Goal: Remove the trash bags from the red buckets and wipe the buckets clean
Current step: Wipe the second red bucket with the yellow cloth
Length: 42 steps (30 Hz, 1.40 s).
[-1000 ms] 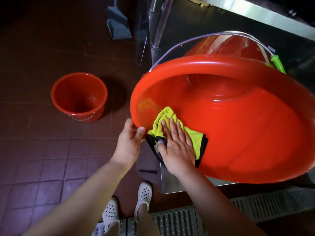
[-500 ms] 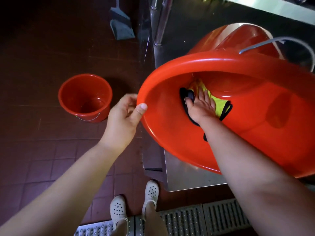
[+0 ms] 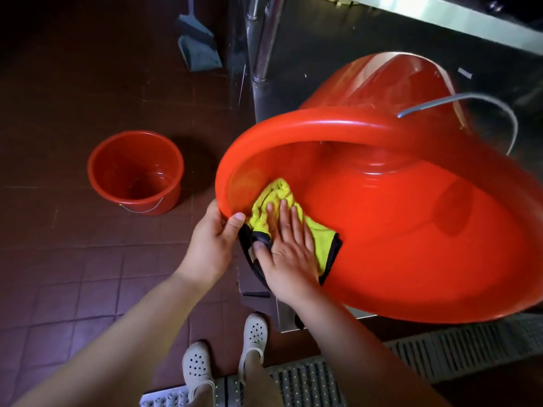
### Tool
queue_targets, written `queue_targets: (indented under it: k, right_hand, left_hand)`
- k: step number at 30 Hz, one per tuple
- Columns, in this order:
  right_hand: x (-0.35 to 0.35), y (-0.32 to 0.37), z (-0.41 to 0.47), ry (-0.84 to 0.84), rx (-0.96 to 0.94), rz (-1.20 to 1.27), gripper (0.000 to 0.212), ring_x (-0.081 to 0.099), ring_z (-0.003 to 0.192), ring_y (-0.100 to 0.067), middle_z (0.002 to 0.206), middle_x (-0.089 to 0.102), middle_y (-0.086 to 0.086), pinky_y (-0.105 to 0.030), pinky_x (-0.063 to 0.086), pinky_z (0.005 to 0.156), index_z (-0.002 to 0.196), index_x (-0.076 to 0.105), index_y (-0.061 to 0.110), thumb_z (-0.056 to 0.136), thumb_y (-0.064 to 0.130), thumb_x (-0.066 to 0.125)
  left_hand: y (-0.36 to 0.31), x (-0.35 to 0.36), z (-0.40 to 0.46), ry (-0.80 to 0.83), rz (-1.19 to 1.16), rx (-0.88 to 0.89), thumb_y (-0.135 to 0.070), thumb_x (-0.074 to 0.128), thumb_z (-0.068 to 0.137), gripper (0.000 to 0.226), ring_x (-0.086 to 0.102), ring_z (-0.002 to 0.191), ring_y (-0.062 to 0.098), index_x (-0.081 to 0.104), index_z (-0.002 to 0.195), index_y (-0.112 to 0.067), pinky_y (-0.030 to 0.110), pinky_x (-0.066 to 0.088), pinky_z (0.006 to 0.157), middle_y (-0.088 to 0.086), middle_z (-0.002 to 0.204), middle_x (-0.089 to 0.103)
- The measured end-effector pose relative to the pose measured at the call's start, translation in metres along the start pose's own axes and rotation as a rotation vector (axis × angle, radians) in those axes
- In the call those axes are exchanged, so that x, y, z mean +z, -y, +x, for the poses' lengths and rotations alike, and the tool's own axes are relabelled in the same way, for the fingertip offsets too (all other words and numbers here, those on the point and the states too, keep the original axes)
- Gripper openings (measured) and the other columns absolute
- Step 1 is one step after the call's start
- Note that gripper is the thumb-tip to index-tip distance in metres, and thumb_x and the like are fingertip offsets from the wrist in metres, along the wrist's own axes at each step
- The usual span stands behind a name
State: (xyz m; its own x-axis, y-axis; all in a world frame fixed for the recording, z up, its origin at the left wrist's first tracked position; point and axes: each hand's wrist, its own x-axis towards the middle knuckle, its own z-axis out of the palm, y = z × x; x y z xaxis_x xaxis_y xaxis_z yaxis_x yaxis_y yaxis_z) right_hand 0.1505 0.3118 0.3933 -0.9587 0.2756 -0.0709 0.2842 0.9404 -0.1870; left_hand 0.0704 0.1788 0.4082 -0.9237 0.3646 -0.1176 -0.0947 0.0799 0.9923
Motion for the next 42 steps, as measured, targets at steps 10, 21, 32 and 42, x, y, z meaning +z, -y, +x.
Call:
queue_targets:
  k: [10,21,32,42]
  right_hand:
    - [-0.026,-0.075,0.111,0.124,0.133,-0.181,0.066,0.003,0.146,-0.013,0.160,0.003,0.007,-0.035,0.007,0.115,0.151,0.010,0.025,0.095,0.055,0.025]
    - [-0.033,-0.084,0.149,0.218,0.281,-0.200,0.068,-0.006,0.146,-0.015,0.160,-0.005,0.006,-0.039,0.001,0.116,0.151,0.013,0.021,0.095,0.058,0.018]
    - [-0.020,-0.014,0.033,0.084,-0.004,-0.010,0.065,-0.012,0.145,-0.013,0.159,-0.012,0.004,-0.033,-0.005,0.118,0.148,-0.014,0.032,0.092,0.051,0.011]
    - [-0.032,-0.063,0.124,0.063,0.178,0.012,0.064,0.009,0.146,-0.018,0.160,0.009,-0.005,-0.034,0.009,0.118,0.152,0.005,0.015,0.099,0.045,0.027]
  left_hand:
    - [-0.040,-0.030,0.025,-0.022,0.171,0.237,-0.031,0.051,0.093,0.009,0.048,0.056,-0.005,0.046,0.086,-0.033,0.010,0.039,0.055,-0.024,0.061,0.051]
    - [0.010,0.005,-0.005,0.178,-0.207,-0.210,-0.009,0.044,0.098,0.025,0.063,0.101,0.008,0.049,0.111,-0.030,0.038,0.050,0.096,-0.003,0.109,0.064]
    - [-0.001,0.008,-0.001,0.079,-0.357,-0.096,-0.010,0.044,0.097,0.015,0.066,0.091,0.023,0.053,0.102,-0.021,0.027,0.055,0.075,0.010,0.102,0.063]
    - [-0.042,-0.024,0.018,0.035,-0.062,0.143,-0.033,0.051,0.093,0.009,0.064,0.088,0.024,0.054,0.097,-0.041,0.043,0.056,0.082,-0.007,0.086,0.065]
